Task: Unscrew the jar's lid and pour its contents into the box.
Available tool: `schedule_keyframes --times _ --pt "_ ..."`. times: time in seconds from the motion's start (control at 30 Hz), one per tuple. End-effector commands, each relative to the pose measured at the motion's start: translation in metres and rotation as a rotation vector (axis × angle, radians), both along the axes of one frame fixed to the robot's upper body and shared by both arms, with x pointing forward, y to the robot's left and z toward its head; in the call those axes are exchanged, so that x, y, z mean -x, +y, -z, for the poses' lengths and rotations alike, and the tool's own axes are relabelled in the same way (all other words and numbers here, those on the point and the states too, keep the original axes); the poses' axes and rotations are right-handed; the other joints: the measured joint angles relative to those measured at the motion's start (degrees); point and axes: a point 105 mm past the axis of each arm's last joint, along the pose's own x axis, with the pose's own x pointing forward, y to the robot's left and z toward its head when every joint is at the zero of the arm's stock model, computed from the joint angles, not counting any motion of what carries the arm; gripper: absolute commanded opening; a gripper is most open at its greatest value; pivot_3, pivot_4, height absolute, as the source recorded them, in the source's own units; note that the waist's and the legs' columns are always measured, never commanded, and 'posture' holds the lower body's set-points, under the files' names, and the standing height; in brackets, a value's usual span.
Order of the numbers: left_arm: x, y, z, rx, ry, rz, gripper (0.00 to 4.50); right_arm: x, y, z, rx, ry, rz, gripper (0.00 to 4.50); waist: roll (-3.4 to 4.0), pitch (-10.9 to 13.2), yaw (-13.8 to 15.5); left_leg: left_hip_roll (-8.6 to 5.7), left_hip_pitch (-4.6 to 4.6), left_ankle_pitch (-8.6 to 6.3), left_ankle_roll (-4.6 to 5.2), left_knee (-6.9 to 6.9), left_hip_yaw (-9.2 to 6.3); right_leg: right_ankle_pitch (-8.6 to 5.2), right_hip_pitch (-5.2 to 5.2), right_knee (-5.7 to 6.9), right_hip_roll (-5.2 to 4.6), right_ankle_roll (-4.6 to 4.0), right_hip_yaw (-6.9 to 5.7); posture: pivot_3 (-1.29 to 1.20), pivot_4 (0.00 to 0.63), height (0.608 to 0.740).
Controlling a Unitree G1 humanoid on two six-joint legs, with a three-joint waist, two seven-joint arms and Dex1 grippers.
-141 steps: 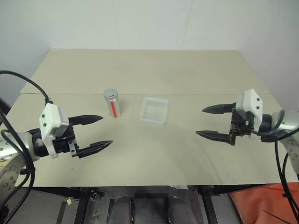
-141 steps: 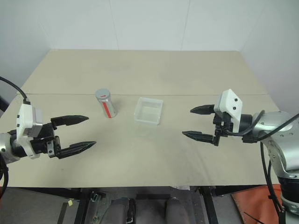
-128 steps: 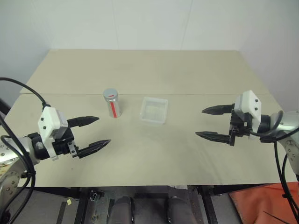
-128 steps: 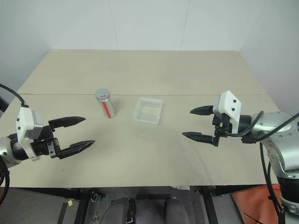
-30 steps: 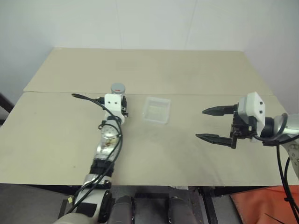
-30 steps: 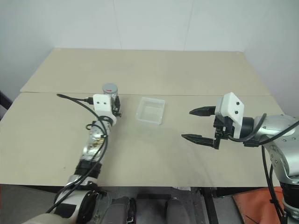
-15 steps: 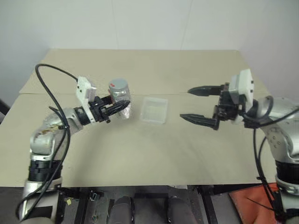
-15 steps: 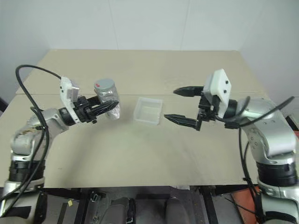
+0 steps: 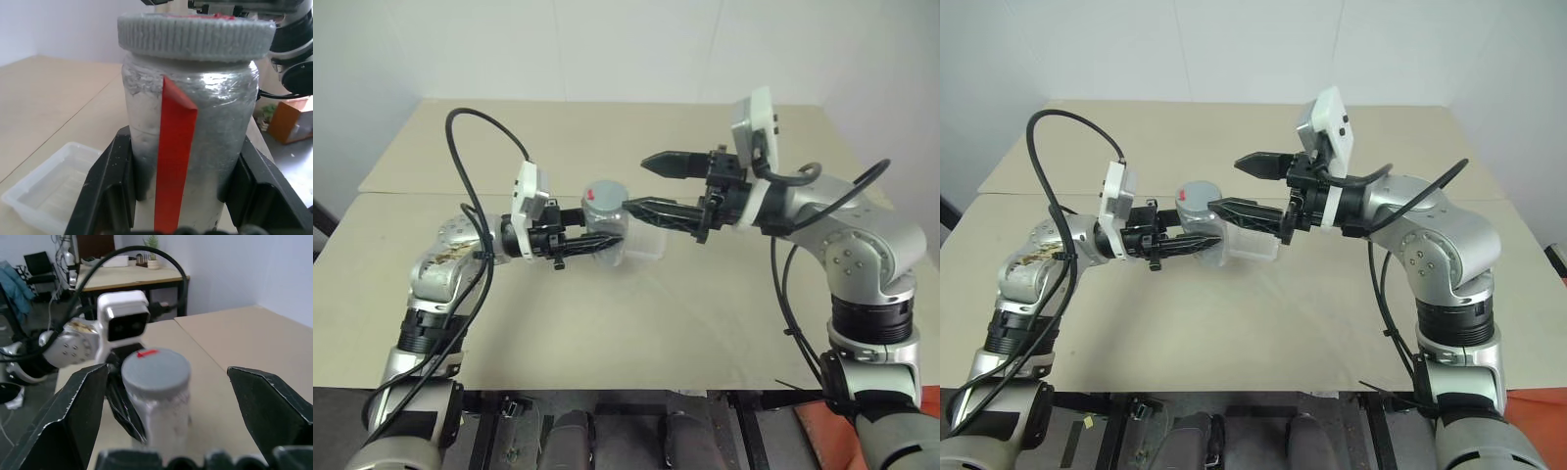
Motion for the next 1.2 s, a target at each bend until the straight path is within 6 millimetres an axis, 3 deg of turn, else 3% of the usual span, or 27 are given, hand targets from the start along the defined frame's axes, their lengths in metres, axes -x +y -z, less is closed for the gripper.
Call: schedule_keyframes --times 0.03,0.33,0.7,0.8,0.93,1.2 --pt "0.001 -0.005 -0.011 -0.004 -0.061 0.050 1.94 0.012 0.010 -0.013 -0.009 -0.043 -0.040 4.50 0.00 0.00 -0.05 0.00 0.00 0.00 0.00 0.00 0.00 0.00 0.00 0.00 0.01 0.00 0.00 0.00 0.150 0.740" --pt "-0.002 -0.012 -0.011 -0.007 -0.074 0.075 1.94 0.008 0.027 -0.005 0.018 -0.022 -0.016 4.50 0.00 0.00 -0.38 0.00 -0.05 0.00 0.00 0.00 -0.03 0.00 -0.03 0.00 0.01 0.00 -0.02 0.00 0.150 0.740" --pt "-0.002 -0.012 -0.011 -0.002 -0.082 0.070 1.94 -0.001 0.029 0.005 0.060 -0.028 0.031 4.50 0.00 0.00 -0.39 0.01 -0.08 0.00 0.00 0.00 -0.06 0.00 -0.08 0.01 0.01 0.00 -0.01 0.00 0.150 0.740" --pt "-0.001 -0.011 -0.011 -0.003 -0.083 0.070 1.94 -0.002 0.029 0.005 0.056 -0.034 0.041 3.93 0.00 0.00 -0.39 0.00 -0.08 0.00 0.01 0.00 -0.06 0.00 -0.08 0.01 0.01 0.00 -0.01 0.00 0.150 0.740" --pt "-0.001 -0.011 -0.010 -0.005 -0.081 0.069 1.94 -0.004 0.030 0.004 0.050 -0.036 0.046 2.77 0.00 0.00 -0.39 0.01 -0.08 0.00 0.01 0.00 -0.06 0.00 -0.09 0.01 0.01 0.00 -0.01 0.00 0.150 0.740" --pt "0.009 -0.012 -0.004 -0.016 -0.061 0.151 1.94 0.004 0.027 0.008 0.065 -0.047 -0.045 2.77 0.00 0.00 -0.39 0.00 -0.08 0.00 0.01 0.00 -0.06 0.00 -0.09 0.01 0.01 0.00 -0.01 0.00 0.150 0.740"
